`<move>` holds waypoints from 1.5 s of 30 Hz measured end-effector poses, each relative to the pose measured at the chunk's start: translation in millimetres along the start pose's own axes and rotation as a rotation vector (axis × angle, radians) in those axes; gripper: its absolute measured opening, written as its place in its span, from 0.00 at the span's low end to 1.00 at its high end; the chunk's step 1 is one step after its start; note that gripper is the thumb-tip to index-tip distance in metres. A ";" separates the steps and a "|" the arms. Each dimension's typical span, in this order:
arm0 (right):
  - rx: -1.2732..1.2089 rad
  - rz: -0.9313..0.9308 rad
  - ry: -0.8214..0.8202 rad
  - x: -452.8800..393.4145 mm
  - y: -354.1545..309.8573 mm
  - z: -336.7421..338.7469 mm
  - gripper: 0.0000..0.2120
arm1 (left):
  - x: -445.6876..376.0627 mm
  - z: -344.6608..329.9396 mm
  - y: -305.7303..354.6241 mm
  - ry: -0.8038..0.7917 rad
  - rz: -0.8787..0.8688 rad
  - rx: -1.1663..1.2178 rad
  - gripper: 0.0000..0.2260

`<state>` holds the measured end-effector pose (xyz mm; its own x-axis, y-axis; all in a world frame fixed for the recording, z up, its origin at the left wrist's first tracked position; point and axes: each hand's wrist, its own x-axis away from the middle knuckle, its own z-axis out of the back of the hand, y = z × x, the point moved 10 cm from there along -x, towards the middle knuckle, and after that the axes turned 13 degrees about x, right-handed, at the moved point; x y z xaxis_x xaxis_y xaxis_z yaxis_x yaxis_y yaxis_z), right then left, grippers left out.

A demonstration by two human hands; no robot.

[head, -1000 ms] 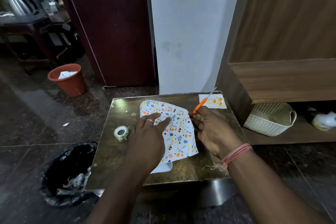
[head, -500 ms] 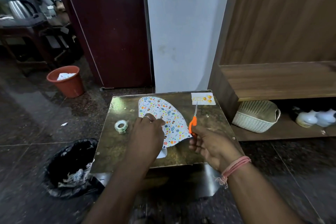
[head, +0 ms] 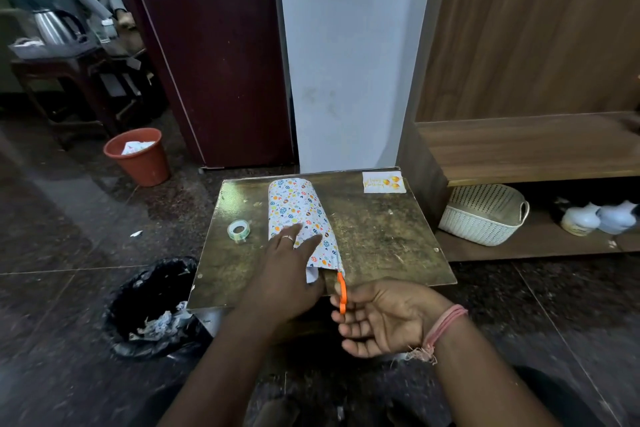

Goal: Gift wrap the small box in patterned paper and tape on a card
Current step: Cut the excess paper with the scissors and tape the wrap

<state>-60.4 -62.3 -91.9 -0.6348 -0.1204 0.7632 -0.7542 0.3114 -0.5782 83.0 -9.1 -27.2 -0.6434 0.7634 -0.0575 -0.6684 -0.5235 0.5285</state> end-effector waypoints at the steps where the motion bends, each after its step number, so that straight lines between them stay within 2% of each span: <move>1: 0.015 0.000 -0.035 2.1 1.8 -2.1 0.10 | 0.0 1.8 0.9 0.003 0.005 0.010 0.31; 5: 0.095 -0.014 -0.144 7.3 10.1 -6.4 0.26 | -2.2 7.2 5.1 0.021 0.016 0.029 0.30; 7: 0.118 -0.016 -0.180 6.6 12.8 -7.1 0.30 | -0.1 7.9 10.7 0.043 0.011 0.017 0.29; 22: 0.053 0.040 -0.232 -8.3 1.5 -4.4 0.30 | 7.1 8.9 16.0 0.147 0.003 0.091 0.25; 34: 0.057 0.082 -0.236 -11.2 -12.9 -1.1 0.27 | 8.0 6.2 13.6 0.167 -0.012 0.074 0.24; 36: 0.060 0.081 -0.218 -11.7 -13.4 0.0 0.23 | 8.1 7.0 14.1 0.162 -0.019 0.081 0.24; 39: 0.099 0.065 -0.172 -11.7 -12.4 3.1 0.06 | 9.5 7.7 16.5 0.163 -0.019 0.073 0.24; 40: 0.103 0.056 -0.148 -12.2 -11.1 5.6 0.04 | 9.6 7.5 17.0 0.168 -0.020 0.065 0.24; 43: 0.114 0.047 -0.125 -13.9 -9.3 9.5 0.09 | 9.3 5.5 14.3 0.192 -0.030 0.039 0.25; 45: 0.137 0.049 -0.133 -12.4 -10.6 10.5 0.07 | 8.2 2.6 12.1 0.197 -0.047 0.033 0.24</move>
<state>-46.3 -74.0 -98.3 -0.6813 -0.2348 0.6933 -0.7316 0.1898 -0.6547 70.6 -8.2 -19.1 -0.6741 0.6965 -0.2457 -0.6891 -0.4734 0.5487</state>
